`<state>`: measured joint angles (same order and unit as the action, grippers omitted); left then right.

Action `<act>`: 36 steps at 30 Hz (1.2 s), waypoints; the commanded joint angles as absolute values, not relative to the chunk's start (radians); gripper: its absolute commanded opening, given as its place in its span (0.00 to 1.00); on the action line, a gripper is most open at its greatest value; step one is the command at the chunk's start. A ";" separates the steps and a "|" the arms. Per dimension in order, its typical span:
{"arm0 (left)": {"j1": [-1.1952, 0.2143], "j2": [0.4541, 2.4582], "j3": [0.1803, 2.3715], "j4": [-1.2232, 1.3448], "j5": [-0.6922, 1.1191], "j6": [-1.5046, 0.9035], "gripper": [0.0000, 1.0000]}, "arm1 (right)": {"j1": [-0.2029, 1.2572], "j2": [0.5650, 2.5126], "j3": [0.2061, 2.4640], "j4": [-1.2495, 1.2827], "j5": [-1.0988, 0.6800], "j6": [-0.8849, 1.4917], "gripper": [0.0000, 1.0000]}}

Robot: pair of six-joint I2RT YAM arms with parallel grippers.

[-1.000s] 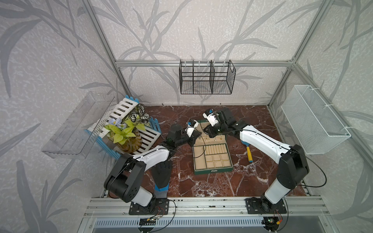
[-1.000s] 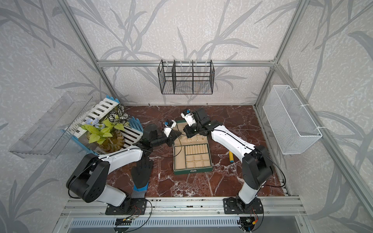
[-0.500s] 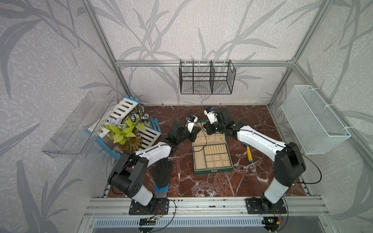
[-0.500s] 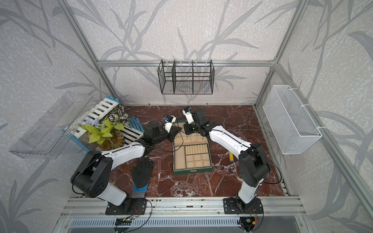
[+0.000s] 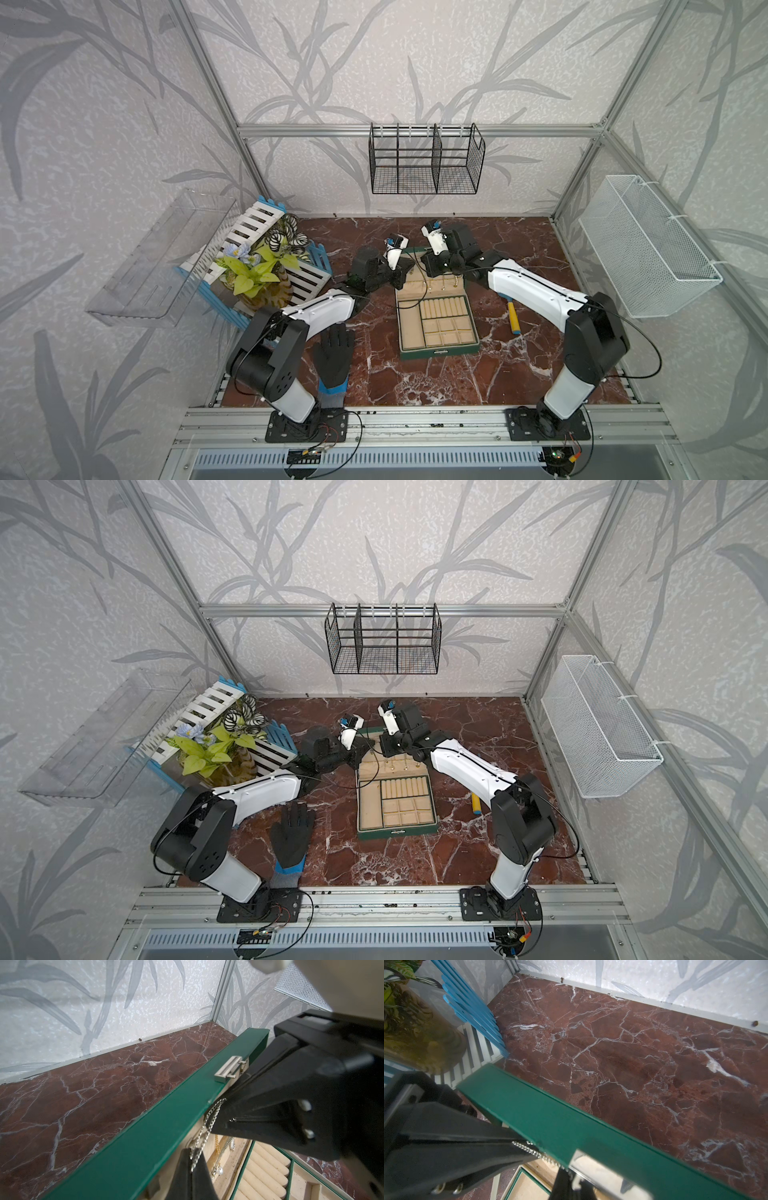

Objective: Put jewelry chain into jewelry box
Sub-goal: Hang the necklace on the jewelry box clasp.

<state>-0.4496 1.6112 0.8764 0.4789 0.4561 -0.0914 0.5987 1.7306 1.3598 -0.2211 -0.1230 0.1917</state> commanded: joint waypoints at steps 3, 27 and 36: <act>-0.444 1.629 0.906 0.470 0.449 -0.111 0.00 | 0.595 1.732 1.349 -0.195 -0.073 0.206 0.00; -0.444 1.630 0.882 0.431 0.413 -0.115 0.00 | 0.595 1.741 1.301 -0.217 -0.089 0.249 0.05; -0.443 1.642 0.887 0.418 0.406 -0.124 0.00 | 0.595 1.709 1.278 -0.227 -0.082 0.256 0.16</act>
